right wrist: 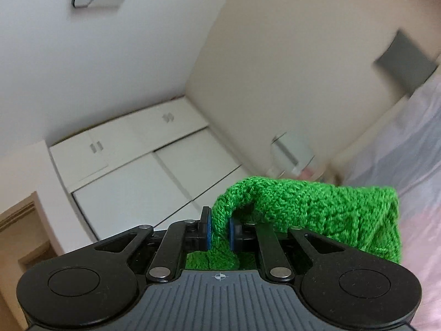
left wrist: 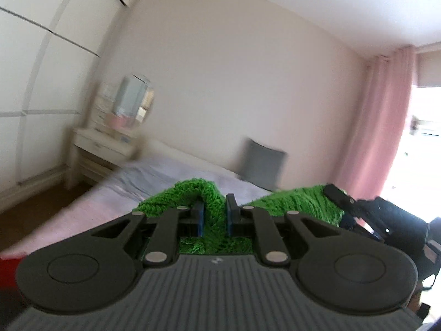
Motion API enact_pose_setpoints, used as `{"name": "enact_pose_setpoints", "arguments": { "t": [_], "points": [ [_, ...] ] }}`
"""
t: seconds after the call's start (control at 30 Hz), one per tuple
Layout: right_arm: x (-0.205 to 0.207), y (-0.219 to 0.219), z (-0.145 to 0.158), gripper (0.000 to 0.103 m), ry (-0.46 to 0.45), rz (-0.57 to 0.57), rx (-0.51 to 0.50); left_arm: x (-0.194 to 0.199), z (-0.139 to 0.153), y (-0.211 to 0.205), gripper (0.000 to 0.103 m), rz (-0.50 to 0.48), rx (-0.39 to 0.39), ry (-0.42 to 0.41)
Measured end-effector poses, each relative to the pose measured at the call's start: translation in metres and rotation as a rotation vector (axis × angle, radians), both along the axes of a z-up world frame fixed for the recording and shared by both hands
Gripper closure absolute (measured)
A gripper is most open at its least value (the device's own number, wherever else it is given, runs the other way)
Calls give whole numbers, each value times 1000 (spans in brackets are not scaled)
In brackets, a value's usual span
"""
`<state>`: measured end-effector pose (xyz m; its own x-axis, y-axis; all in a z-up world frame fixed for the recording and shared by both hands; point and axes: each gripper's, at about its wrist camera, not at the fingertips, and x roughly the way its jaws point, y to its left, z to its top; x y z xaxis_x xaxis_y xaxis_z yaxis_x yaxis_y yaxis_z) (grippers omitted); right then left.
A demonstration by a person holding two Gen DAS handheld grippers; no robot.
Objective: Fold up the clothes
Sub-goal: 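Lift the green sweater off the pile with both grippers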
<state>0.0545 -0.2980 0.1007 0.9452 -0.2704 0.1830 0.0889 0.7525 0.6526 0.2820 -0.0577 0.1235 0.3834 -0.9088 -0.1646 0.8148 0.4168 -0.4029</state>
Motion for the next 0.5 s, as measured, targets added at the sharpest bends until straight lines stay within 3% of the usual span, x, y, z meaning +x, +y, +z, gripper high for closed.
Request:
{"name": "enact_pose_setpoints", "arguments": {
  "t": [0.2,0.27,0.37,0.43,0.47,0.5],
  "points": [
    [-117,23,26,93,49,-117,-31,-103,-9,-21,92,-175,-9,101],
    [-149,30,31,93,79,-146,-43,-134,-24,-23,92,-197,19,135],
    [-192,34,24,90,200,-134,-39,-178,-47,-31,92,-220,77,183],
    [-208,35,17,60,338,-99,-15,-208,-63,-36,90,-236,115,215],
    [-212,35,7,15,420,-61,7,-221,-77,-40,88,-241,172,256],
    [-218,34,-10,0,511,-45,26,-231,-98,-45,88,-238,256,321]
  ]
}}
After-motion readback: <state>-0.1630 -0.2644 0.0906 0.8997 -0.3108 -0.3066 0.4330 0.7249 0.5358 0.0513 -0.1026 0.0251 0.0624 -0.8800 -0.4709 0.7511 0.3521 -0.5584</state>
